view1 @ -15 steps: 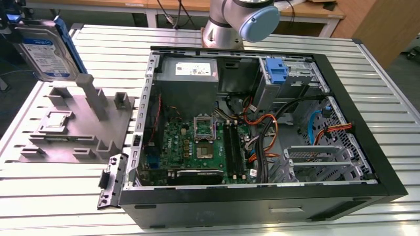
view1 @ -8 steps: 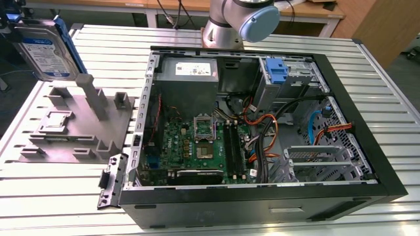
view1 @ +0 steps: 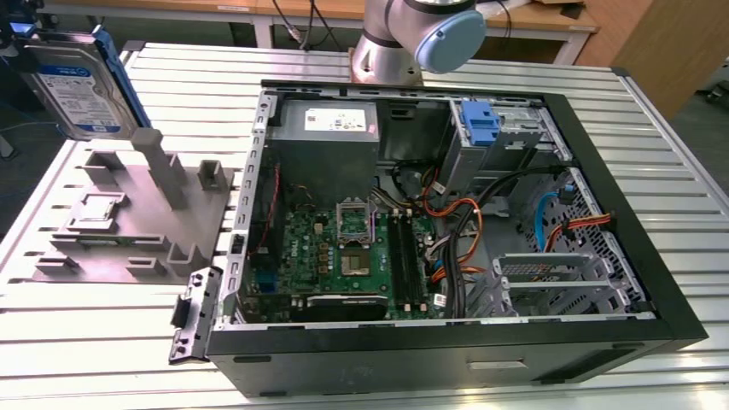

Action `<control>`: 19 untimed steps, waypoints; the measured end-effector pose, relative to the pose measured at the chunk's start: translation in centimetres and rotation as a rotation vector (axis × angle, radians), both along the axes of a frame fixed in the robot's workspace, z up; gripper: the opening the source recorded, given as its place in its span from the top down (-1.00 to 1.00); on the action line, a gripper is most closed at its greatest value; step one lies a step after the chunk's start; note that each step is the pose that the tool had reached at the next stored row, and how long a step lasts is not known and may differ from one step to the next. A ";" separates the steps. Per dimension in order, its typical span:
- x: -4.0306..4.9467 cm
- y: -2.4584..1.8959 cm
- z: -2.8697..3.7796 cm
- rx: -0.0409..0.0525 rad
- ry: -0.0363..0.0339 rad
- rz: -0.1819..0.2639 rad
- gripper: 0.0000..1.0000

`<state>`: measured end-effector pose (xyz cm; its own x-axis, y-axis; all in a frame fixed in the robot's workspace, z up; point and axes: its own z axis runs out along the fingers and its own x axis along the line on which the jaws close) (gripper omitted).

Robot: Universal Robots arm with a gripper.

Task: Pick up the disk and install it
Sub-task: 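Pick up the disk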

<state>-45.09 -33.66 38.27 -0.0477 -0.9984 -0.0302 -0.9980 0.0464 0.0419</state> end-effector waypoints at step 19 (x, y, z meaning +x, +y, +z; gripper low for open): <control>0.00 0.00 0.34 -0.0001 0.0000 0.000 0.26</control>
